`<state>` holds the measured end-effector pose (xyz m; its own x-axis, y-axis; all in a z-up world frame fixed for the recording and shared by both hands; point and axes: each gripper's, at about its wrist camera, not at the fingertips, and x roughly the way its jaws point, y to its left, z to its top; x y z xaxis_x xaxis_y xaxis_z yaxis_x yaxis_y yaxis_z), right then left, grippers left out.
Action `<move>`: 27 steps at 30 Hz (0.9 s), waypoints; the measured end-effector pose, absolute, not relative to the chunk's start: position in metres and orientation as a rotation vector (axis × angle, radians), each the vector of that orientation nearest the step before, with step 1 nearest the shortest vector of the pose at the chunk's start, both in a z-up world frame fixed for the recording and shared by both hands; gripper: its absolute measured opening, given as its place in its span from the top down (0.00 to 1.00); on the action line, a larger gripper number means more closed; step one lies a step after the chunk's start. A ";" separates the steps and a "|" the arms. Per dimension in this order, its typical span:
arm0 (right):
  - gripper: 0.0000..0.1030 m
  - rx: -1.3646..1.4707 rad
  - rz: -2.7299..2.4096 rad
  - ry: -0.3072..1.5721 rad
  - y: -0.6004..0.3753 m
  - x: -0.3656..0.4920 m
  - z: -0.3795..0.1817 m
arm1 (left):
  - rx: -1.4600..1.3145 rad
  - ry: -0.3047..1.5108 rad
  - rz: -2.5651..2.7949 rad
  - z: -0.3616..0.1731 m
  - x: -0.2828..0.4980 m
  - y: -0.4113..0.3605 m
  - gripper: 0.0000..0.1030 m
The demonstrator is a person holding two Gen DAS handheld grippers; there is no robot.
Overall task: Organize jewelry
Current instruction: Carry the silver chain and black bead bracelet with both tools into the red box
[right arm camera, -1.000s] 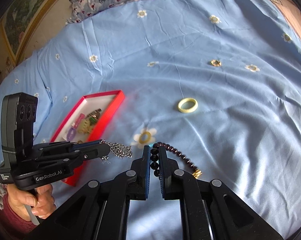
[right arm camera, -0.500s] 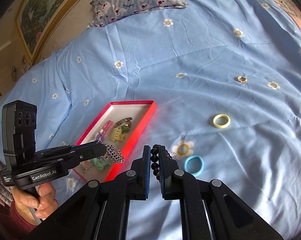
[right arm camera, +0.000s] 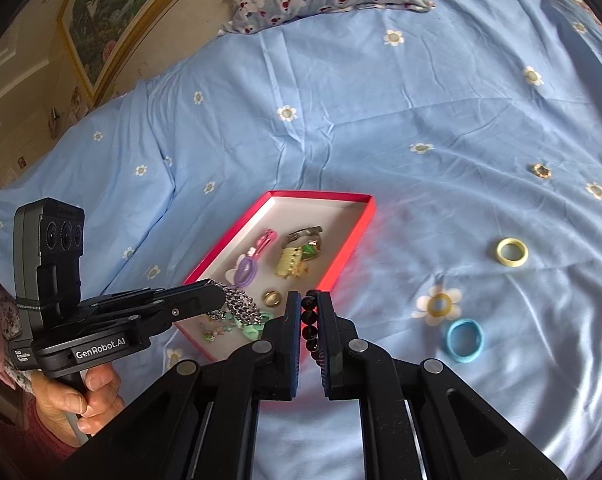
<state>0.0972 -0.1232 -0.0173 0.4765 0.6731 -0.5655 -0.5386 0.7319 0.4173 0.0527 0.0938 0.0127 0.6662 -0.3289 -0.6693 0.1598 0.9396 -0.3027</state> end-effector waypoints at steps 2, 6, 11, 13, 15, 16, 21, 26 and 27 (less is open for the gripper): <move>0.93 0.184 0.763 0.779 -0.114 0.096 -0.017 | -0.231 0.796 -0.263 0.011 0.051 0.101 0.90; 0.93 0.169 0.799 0.782 -0.096 0.095 -0.016 | -0.244 0.803 -0.234 0.006 0.051 0.115 0.90; 0.93 0.147 0.843 0.789 -0.072 0.096 -0.017 | -0.256 0.813 -0.204 0.000 0.052 0.129 0.90; 0.93 0.144 0.852 0.798 -0.064 0.098 -0.019 | -0.258 0.815 -0.193 -0.002 0.052 0.134 0.90; 0.93 0.145 0.859 0.801 -0.057 0.102 -0.021 | -0.260 0.817 -0.182 -0.004 0.053 0.139 0.90; 0.93 0.141 0.859 0.801 -0.053 0.104 -0.022 | -0.263 0.819 -0.177 -0.005 0.053 0.142 0.90; 0.93 0.124 0.857 0.816 -0.037 0.113 -0.030 | -0.276 0.833 -0.151 -0.014 0.055 0.156 0.90; 0.93 0.096 0.869 0.864 -0.021 0.116 -0.048 | -0.286 0.865 -0.127 -0.030 0.055 0.168 0.90; 0.93 0.092 0.875 0.875 -0.018 0.115 -0.052 | -0.290 0.873 -0.122 -0.034 0.055 0.171 0.90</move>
<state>0.1147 -0.0175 -0.0519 0.3281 0.7024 -0.6316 -0.6316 0.6603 0.4063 0.0548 0.1710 -0.0338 0.6385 -0.2234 -0.7365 -0.0125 0.9538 -0.3002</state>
